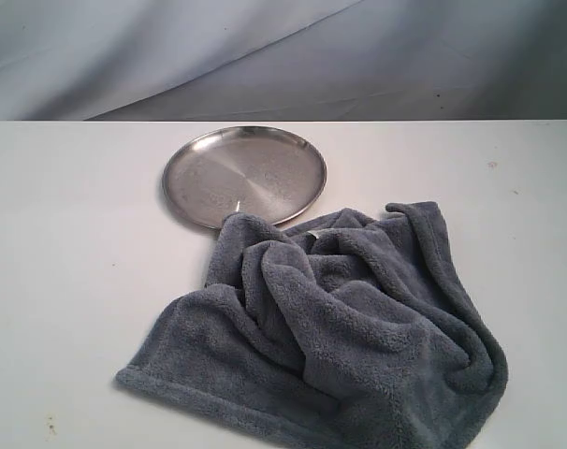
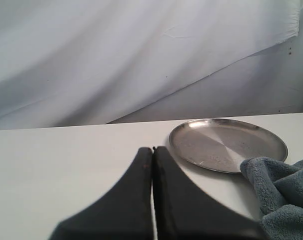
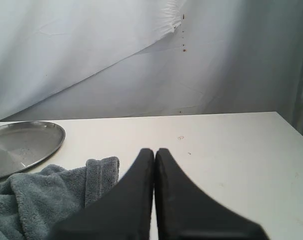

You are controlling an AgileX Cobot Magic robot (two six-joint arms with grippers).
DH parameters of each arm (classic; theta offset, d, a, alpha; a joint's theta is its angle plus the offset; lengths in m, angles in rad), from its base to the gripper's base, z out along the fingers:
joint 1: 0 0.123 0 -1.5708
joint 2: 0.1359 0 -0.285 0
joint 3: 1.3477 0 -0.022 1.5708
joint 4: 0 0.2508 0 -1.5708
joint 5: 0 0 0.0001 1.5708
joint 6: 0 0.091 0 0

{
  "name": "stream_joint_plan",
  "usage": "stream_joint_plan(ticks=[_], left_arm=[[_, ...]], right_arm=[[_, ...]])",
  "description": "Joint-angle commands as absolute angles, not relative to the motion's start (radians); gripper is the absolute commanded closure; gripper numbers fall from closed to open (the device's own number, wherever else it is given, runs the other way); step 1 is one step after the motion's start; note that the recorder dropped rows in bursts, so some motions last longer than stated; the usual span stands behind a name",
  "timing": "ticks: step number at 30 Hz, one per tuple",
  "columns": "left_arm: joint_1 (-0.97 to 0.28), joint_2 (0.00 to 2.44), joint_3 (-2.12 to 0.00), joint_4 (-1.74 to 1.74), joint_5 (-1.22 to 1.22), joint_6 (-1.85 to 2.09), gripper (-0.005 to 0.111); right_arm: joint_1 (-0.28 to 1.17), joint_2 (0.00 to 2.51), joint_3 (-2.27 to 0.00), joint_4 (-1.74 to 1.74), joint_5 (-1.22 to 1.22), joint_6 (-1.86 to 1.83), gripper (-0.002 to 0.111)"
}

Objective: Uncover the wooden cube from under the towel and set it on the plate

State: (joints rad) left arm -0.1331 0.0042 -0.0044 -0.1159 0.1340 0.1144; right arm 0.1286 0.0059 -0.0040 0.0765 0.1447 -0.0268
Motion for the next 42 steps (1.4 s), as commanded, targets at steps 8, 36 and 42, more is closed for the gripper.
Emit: stream_joint_plan(ticks=[8, 36, 42], left_arm=[[-0.138, 0.0, 0.0, -0.118, 0.132, 0.112, 0.107], [-0.138, 0.0, 0.0, -0.118, 0.132, 0.112, 0.107], [-0.138, 0.0, 0.0, -0.118, 0.132, 0.112, 0.107]], right_arm=[[0.126, 0.0, 0.0, 0.083, 0.135, -0.029, 0.108], [0.13, 0.008, -0.011, 0.51, 0.192, 0.022, 0.108], [0.13, 0.14, -0.135, 0.51, 0.255, -0.067, 0.108]])
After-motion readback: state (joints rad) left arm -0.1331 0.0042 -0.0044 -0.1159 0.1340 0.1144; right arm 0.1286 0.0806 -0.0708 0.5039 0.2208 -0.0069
